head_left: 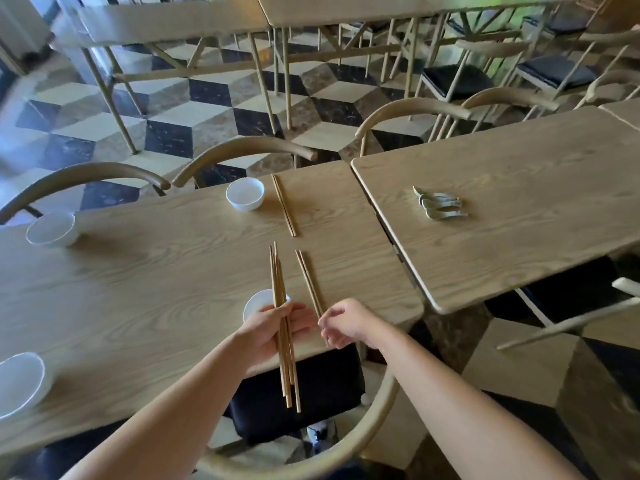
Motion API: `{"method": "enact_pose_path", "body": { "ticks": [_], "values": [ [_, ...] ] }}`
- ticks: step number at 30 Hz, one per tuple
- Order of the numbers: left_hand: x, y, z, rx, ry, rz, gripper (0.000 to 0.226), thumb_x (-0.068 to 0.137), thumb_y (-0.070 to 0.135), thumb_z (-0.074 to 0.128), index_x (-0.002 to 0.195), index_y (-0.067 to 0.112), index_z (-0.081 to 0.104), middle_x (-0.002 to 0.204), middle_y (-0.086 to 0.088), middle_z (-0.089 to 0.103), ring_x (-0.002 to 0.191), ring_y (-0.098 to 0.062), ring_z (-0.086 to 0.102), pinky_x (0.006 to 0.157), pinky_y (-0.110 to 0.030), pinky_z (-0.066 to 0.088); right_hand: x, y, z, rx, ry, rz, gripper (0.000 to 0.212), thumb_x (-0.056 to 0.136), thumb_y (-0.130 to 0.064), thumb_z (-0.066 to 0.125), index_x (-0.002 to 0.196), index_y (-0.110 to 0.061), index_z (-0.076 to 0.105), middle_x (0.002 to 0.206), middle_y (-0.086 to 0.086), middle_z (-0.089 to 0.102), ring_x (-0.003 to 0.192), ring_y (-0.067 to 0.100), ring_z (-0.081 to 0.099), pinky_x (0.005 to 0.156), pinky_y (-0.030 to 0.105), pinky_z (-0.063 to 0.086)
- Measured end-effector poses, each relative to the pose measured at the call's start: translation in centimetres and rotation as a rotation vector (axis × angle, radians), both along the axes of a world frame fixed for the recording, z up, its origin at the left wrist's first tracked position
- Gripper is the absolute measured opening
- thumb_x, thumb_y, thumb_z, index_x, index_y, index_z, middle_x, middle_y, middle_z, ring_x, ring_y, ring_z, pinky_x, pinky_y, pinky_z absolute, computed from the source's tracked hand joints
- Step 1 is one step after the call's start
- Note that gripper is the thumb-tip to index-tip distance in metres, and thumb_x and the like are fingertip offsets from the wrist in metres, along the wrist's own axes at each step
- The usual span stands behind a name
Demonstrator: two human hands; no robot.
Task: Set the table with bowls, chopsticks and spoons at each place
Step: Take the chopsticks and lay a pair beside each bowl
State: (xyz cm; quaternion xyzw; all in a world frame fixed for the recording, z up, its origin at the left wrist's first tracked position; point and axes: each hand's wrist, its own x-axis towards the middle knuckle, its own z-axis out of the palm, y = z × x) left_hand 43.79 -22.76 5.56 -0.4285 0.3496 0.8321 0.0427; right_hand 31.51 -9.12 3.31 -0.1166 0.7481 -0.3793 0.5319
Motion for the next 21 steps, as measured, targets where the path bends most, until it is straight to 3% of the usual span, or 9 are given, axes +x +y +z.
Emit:
{"method": "enact_pose_path", "body": {
  "ticks": [3,6,8,11,18,21],
  "values": [
    [-2.2,-0.3,-1.2,-0.010,-0.058,0.071,0.034,0.106,0.015,0.041,0.116,-0.012,0.059,0.101,-0.023,0.076,0.088,-0.031,0.076,0.081,-0.045,0.061,-3.4,-1.9,-2.5,0.085,0.241,-0.091,0.008,0.089,-0.011,0.059,0.087,-0.009,0.067,0.076,0.008,0.070,0.055,0.018,0.062,0.059,0.031,0.057],
    [-3.4,-0.8,-2.1,-0.004,-0.089,0.120,0.034,0.106,0.017,0.043,0.116,-0.011,0.058,0.106,-0.024,0.074,0.091,-0.033,0.076,0.077,-0.044,0.063,-5.3,-4.1,-5.0,0.152,0.413,-0.026,0.013,0.087,-0.024,0.066,0.096,-0.014,0.066,0.097,0.010,0.073,0.084,0.027,0.071,0.081,0.036,0.058],
    [-3.7,-0.8,-2.2,0.003,-0.101,0.147,0.033,0.105,0.017,0.044,0.116,-0.012,0.058,0.108,-0.026,0.073,0.090,-0.034,0.075,0.075,-0.045,0.063,-5.7,-5.4,-6.2,0.175,0.536,0.049,0.024,0.088,-0.027,0.066,0.106,-0.011,0.066,0.109,0.012,0.069,0.104,0.031,0.065,0.090,0.034,0.053],
    [-3.7,-0.8,-2.1,-0.001,-0.120,0.177,0.033,0.105,0.015,0.044,0.116,-0.013,0.057,0.108,-0.027,0.073,0.089,-0.035,0.075,0.070,-0.044,0.064,-5.7,-7.3,-7.4,0.140,0.690,0.143,0.031,0.089,-0.025,0.063,0.115,-0.008,0.062,0.117,0.015,0.064,0.113,0.033,0.058,0.095,0.034,0.047],
    [-3.4,-1.4,-2.8,-0.022,-0.159,0.186,0.033,0.104,0.014,0.045,0.118,-0.013,0.058,0.108,-0.026,0.073,0.091,-0.035,0.075,0.079,-0.045,0.062,-4.7,-10.0,-10.7,0.162,0.757,0.219,0.030,0.093,-0.023,0.058,0.120,-0.012,0.053,0.124,0.011,0.048,0.113,0.031,0.053,0.093,0.038,0.047],
    [-3.3,-1.7,-2.8,-0.019,-0.166,0.190,0.032,0.104,0.014,0.045,0.116,-0.013,0.060,0.108,-0.027,0.073,0.088,-0.034,0.076,0.077,-0.045,0.062,-4.4,-10.6,-11.8,0.166,0.586,0.040,0.024,0.097,-0.026,0.045,0.118,-0.015,0.053,0.121,0.010,0.054,0.109,0.032,0.055,0.087,0.038,0.044]
  ]
}}
